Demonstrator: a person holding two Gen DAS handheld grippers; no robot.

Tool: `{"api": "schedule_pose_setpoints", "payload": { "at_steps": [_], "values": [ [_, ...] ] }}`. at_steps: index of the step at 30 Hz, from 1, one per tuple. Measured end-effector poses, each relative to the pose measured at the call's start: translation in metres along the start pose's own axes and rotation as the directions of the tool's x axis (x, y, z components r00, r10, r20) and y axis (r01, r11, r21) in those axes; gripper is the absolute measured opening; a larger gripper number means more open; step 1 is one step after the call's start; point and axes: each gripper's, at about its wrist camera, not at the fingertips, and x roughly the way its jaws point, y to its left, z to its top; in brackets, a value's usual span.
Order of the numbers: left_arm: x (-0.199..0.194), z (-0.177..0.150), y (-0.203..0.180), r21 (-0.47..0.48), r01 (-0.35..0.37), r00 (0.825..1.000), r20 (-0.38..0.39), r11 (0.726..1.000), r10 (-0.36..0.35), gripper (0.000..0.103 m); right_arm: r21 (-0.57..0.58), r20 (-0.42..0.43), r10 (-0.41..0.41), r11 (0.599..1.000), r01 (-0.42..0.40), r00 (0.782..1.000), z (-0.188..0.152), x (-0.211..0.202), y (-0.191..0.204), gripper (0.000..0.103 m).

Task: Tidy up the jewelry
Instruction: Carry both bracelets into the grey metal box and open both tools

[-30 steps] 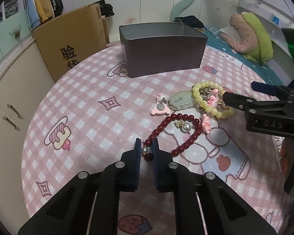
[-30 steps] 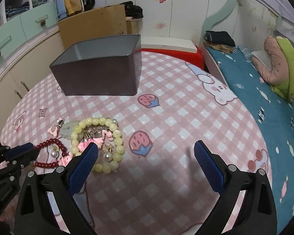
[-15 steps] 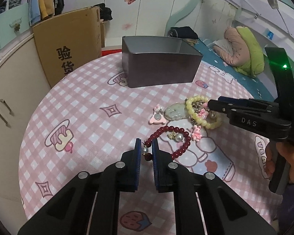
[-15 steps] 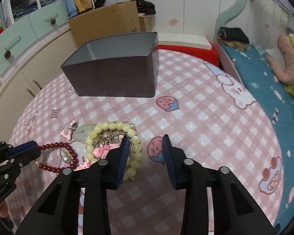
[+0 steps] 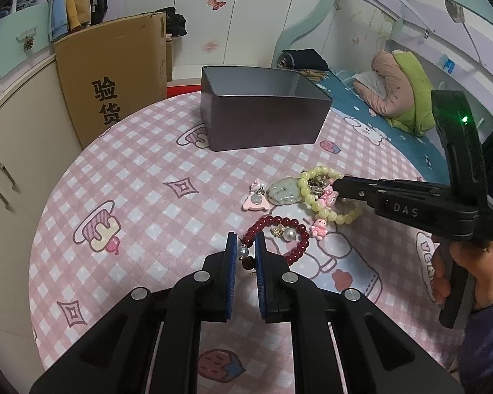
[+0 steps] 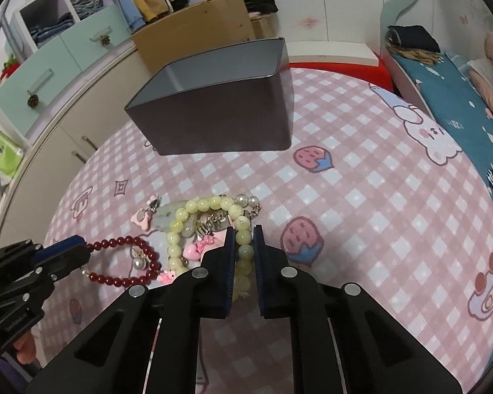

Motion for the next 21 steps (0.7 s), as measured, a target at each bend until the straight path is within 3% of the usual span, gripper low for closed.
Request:
{"api": "schedule_pose_setpoints", "payload": {
  "at_steps": [12, 21],
  "values": [
    [-0.029, 0.018, -0.009, 0.020, 0.102, 0.992, 0.069, 0.995, -0.103, 0.008, -0.032, 0.129, 0.045, 0.999, -0.041, 0.991, 0.016, -0.065, 0.013, 0.010],
    [-0.053, 0.062, -0.022, 0.085, 0.138, 0.977, 0.154, 0.987, -0.150, 0.007, -0.044, 0.211, 0.044, 0.998, -0.036, 0.977, 0.047, -0.095, 0.011, 0.010]
  ]
}}
